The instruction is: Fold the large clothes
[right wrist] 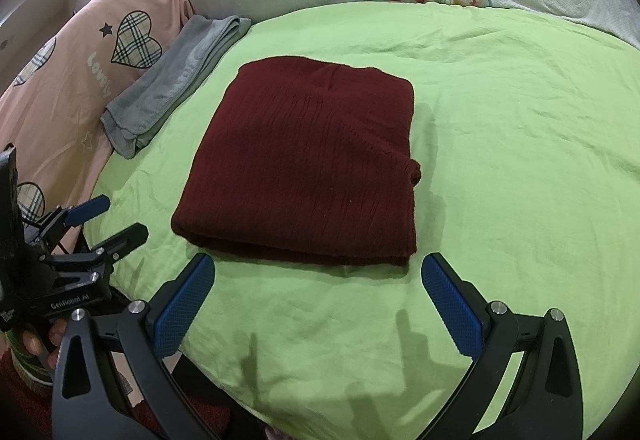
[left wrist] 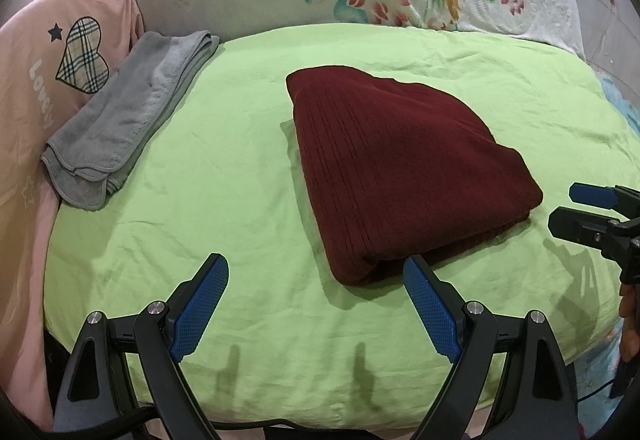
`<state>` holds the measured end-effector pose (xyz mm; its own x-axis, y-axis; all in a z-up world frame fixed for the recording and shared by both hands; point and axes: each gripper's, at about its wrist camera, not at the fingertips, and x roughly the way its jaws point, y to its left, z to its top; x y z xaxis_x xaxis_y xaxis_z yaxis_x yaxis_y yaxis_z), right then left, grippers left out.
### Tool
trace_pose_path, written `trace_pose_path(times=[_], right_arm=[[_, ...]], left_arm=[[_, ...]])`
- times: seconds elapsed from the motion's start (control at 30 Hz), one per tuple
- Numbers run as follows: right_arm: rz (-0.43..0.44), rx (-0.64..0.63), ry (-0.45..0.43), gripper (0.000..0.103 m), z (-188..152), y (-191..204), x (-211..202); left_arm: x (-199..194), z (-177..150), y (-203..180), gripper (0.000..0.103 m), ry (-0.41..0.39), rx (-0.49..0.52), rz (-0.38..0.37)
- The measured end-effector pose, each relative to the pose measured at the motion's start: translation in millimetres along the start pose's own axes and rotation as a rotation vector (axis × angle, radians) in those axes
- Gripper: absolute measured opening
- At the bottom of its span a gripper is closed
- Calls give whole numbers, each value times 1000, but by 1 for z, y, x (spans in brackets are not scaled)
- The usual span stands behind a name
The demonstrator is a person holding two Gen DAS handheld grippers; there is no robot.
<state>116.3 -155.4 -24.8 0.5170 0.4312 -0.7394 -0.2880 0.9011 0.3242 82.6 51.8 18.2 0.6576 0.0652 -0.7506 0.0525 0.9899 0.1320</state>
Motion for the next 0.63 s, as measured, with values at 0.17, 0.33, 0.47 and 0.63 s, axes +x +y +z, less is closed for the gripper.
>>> trace_pose_path(times=[0.17, 0.33, 0.47, 0.63], right_arm=[[-2, 7, -2, 103, 7, -4, 6], [-2, 10, 2, 103, 10, -7, 11], [1, 11, 7, 103, 11, -8, 17], [11, 9, 16, 103, 12, -8, 24]], left_arm=[[4, 3, 2, 90, 5, -6, -5], [7, 6, 3, 90, 10, -11, -7], [11, 8, 5, 90, 17, -19, -9], [12, 10, 6, 90, 15, -25, -3]])
